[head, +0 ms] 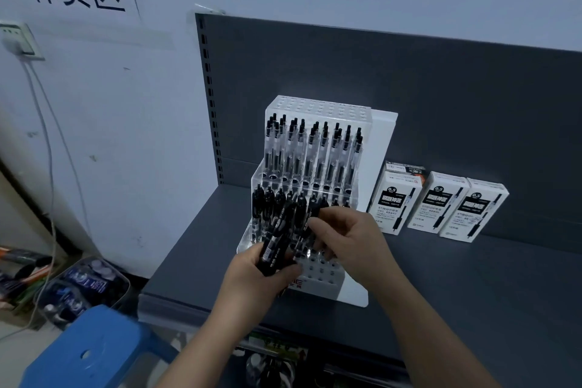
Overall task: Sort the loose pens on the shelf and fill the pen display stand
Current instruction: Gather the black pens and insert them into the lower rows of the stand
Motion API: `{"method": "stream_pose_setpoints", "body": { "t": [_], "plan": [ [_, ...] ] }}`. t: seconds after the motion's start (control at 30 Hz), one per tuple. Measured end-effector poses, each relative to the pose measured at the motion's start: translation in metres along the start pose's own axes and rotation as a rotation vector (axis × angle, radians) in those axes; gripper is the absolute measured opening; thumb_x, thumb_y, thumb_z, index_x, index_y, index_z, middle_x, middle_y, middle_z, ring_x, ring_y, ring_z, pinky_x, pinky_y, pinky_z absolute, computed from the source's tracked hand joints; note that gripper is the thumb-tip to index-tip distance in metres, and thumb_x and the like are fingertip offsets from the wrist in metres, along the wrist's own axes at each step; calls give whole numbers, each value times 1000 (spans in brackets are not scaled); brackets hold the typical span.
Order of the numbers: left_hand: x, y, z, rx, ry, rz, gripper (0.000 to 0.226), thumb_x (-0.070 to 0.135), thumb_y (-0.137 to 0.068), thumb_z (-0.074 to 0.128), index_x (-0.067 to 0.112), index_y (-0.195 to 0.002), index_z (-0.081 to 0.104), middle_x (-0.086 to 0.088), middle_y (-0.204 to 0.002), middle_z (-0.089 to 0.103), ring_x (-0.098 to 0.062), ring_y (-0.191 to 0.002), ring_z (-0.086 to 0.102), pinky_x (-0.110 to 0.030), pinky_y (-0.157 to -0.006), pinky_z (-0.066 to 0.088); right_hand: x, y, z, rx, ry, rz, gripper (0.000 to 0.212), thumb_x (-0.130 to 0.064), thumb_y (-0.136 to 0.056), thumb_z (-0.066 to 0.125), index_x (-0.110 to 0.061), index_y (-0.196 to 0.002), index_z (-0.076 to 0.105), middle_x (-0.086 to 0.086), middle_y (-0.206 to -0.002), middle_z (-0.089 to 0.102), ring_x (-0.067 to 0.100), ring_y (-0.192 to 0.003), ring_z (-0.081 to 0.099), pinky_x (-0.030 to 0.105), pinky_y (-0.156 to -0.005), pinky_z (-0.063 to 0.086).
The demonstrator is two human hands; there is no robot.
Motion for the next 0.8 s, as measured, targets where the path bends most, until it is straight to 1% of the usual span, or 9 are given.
{"method": "stream_pose_setpoints", "body": {
  "t": [0.2, 0.27, 0.33, 0.43, 0.5, 0.53, 0.63, 0.73, 0.8],
  "plan": [
    [-1, -2, 8, 8, -68, 36, 17, 1, -73, 79, 7, -78, 64, 8, -57, 66, 3, -47, 57, -10, -46, 41, -1, 4, -13, 3, -64, 17, 8, -16, -85, 71, -8, -84, 72, 6, -62, 70, 15, -54, 65, 26, -55, 54],
    [0, -2, 6, 57, -79, 46, 16, 7, -73, 80, 8, -77, 65, 6, -58, 65, 1, -46, 56, -11, -46, 41, -3, 3, -18, 13, -82, 23, 6, -14, -88, 67, -12, -86, 72, 6, -67, 72, 18, -60, 69, 29, -63, 58],
    [-1, -3, 2, 93, -74, 34, 14, 21, -78, 77, 15, -76, 64, 8, -49, 55, -8, -42, 48, -22, -45, 38, -5, 0, -29, 84, -76, -12, 10, -10, -91, 64, -16, -87, 71, 4, -70, 73, 17, -67, 71, 28, -69, 59],
    [-4, -6, -11, 137, -39, 26, 30, 41, -86, 64, 20, -70, 51, 9, -47, 39, -12, -44, 35, -33, -50, 31, -4, -5, -45, 232, 122, -129, 14, -12, -92, 62, -19, -82, 70, 1, -69, 72, 23, -69, 71, 38, -70, 60],
    [-5, -6, -15, 147, 14, 24, 35, 49, -87, 57, 20, -72, 43, 9, -50, 35, -10, -42, 32, -33, -48, 29, 0, -8, -45, 262, 298, -196, 17, -17, -93, 61, -8, -81, 69, 4, -69, 70, 30, -68, 68, 48, -69, 58],
    [-5, -5, -15, 146, 38, 20, 37, 50, -88, 54, 18, -75, 42, 7, -53, 36, -11, -42, 31, -33, -47, 29, 2, -9, -42, 252, 371, -224, 21, -18, -94, 60, -2, -82, 67, 8, -69, 69, 30, -68, 67, 50, -69, 56],
    [-5, -5, -12, 122, 43, 6, 36, 45, -95, 46, 11, -83, 42, -3, -61, 38, -16, -49, 34, -35, -49, 32, 4, -14, -30, 183, 532, -233, 27, -22, -96, 56, -1, -81, 65, 10, -67, 67, 24, -63, 64, 45, -67, 54],
    [-6, -2, -13, 78, -45, 26, 33, 38, -99, 43, 8, -85, 49, 0, -56, 48, -16, -52, 46, -34, -56, 40, 2, -22, -22, 150, 701, -220, 32, -26, -97, 54, -3, -77, 63, 8, -67, 66, 21, -61, 61, 42, -67, 53],
    [-5, 0, -13, 44, -29, 40, 34, 36, -98, 45, 7, -85, 55, 0, -57, 53, -15, -54, 51, -32, -59, 42, 0, -27, -22, 160, 725, -205, 34, -29, -96, 56, -4, -73, 63, 8, -66, 68, 22, -64, 64, 40, -69, 55]
  ]
}}
Point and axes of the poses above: each hand's wrist, its own y-axis away from the middle knuckle, its own z-axis out of the palm, x = y × z, the point moved 2 cm from there along -y, towards the middle knuckle
